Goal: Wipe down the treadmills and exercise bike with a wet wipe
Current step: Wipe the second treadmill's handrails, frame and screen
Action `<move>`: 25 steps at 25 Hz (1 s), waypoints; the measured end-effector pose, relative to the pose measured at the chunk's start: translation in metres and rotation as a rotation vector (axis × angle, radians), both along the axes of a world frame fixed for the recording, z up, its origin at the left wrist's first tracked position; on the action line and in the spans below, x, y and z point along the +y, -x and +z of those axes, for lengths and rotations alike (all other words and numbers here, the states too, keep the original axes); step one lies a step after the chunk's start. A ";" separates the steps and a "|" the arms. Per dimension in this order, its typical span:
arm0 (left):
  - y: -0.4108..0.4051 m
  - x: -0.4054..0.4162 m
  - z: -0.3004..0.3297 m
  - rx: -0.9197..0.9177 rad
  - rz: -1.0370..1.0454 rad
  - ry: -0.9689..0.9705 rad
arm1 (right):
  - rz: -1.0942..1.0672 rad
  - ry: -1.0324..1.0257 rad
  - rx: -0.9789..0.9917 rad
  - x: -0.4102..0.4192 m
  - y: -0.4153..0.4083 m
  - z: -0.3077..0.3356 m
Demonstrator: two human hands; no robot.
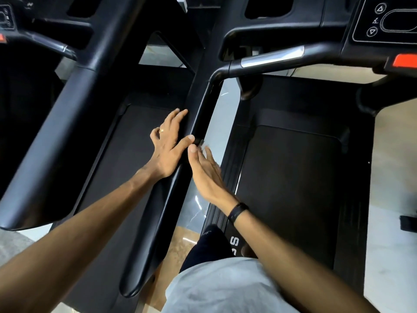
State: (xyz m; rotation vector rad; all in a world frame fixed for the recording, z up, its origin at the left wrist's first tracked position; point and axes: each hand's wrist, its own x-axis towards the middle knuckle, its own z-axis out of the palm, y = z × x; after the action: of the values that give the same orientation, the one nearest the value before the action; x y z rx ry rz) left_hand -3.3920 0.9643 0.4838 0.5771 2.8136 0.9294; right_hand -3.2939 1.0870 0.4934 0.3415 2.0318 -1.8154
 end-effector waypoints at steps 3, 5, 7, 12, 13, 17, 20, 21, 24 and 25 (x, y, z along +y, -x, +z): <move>-0.003 0.000 0.001 0.066 -0.121 0.058 | 0.058 0.107 -0.168 0.007 0.001 -0.007; 0.000 0.004 0.002 0.062 -0.104 -0.003 | 0.006 0.095 -0.116 0.010 0.003 0.005; 0.011 0.018 0.006 0.096 -0.033 -0.086 | -0.113 0.046 -0.053 0.011 0.019 0.013; 0.024 0.028 0.003 0.203 0.061 -0.128 | -0.054 0.103 -0.131 0.003 0.009 0.004; 0.025 0.028 0.000 0.201 0.059 -0.134 | -0.047 0.104 -0.102 0.004 0.003 0.008; 0.029 0.029 0.000 0.228 0.071 -0.134 | -0.172 0.060 0.054 0.002 0.023 0.005; 0.026 0.026 0.000 0.252 0.054 -0.105 | -0.134 0.082 -0.175 -0.007 0.018 -0.011; 0.025 0.026 -0.001 0.253 0.051 -0.094 | -0.109 0.097 -0.201 -0.009 0.011 -0.011; 0.026 0.028 0.000 0.223 0.067 -0.093 | -0.145 0.088 -0.027 -0.013 0.008 0.004; 0.026 0.028 0.001 0.225 0.066 -0.095 | -0.173 0.071 0.019 -0.013 0.019 0.003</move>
State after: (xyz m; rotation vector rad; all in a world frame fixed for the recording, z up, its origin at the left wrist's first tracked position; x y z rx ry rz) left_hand -3.4182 0.9927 0.4845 0.6419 3.0169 1.0782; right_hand -3.3126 1.0744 0.4959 0.4954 1.9980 -1.9950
